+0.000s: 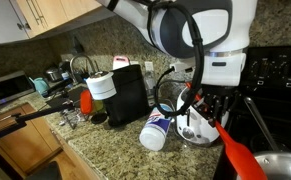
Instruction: Use the orange spatula to stir the pan
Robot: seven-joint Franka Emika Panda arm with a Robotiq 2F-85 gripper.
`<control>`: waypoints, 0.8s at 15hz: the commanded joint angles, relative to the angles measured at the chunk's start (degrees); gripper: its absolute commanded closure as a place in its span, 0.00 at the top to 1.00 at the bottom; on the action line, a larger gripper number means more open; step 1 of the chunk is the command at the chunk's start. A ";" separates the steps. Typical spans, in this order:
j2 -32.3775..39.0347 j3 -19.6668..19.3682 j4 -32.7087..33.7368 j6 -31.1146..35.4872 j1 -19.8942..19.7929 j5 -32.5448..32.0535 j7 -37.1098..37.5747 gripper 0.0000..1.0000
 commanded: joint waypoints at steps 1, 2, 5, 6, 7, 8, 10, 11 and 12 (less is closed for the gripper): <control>2.41 1.93 2.79 -2.31 -2.66 5.37 -4.77 0.04; 3.06 1.89 3.11 -2.56 -2.84 6.01 -5.26 0.04; 4.50 0.15 3.52 -2.44 -2.01 4.28 -2.33 0.04; 4.45 -0.45 3.32 -1.93 -1.68 3.43 -1.56 0.04; 4.22 -2.12 2.82 -0.84 -0.41 1.24 1.67 0.04; 3.76 -2.90 2.37 -0.48 0.14 -0.07 3.68 0.04; 2.87 -5.37 1.42 0.86 2.19 -4.95 9.83 0.04; 2.42 -6.71 0.99 1.34 3.41 -7.97 13.48 0.04; 2.09 -7.66 0.81 1.40 4.31 -10.82 16.33 0.04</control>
